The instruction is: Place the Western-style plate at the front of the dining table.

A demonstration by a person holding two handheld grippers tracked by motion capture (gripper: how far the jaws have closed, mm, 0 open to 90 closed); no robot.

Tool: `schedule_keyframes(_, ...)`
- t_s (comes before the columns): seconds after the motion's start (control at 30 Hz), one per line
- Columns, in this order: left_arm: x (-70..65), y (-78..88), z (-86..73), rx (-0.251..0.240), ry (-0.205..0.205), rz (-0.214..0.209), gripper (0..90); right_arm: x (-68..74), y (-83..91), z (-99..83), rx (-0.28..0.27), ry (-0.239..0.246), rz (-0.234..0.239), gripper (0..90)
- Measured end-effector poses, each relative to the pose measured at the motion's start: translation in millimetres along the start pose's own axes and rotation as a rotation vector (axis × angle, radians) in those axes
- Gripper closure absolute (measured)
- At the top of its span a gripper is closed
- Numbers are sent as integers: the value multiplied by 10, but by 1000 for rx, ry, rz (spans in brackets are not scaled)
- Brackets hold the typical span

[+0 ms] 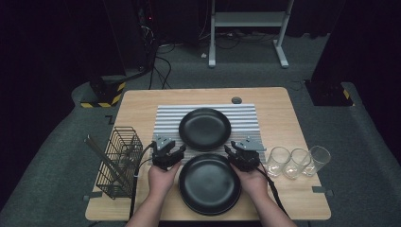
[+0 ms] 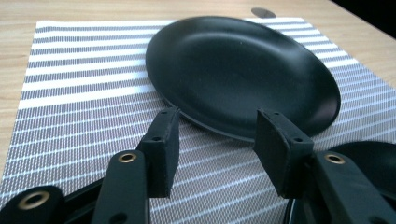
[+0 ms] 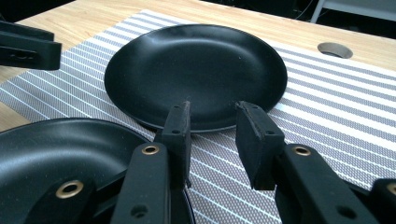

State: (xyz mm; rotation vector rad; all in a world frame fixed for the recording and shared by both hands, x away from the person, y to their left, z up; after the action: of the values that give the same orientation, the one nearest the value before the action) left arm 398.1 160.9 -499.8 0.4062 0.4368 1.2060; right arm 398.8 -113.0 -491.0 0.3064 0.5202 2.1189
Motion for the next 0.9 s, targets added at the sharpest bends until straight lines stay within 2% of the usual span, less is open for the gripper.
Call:
schedule_keyframes(0.3, 15, 96, -148, -12, -33, 17, 508, -36, 114, -104, 9, -5, -15, 676)
schedule_keyframes(0.53, 93, 170, -261, -4, -13, 10, 507, -66, 245, -204, 13, 13, -37, 655)
schedule_keyframes(0.7, 135, 213, -347, -1, -15, 11, 512, -102, 318, -268, 10, -4, -54, 665)
schedule_keyframes(0.9, 169, 249, -437, 28, -66, 27, 491, -149, 363, -313, 35, -9, -75, 682)
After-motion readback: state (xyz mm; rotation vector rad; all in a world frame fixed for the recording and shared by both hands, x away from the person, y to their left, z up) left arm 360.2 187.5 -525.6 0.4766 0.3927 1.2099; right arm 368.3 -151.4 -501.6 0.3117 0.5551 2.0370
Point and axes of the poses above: each handheld gripper's, and its own axes: y roughly backward along the jaws, z roughly out of its top, x roughly to its left, the point moved 2 cm from there along -y, roughly forward along the jaws, and after that the axes turned 2 degrees about z, right-handed, at the moved point
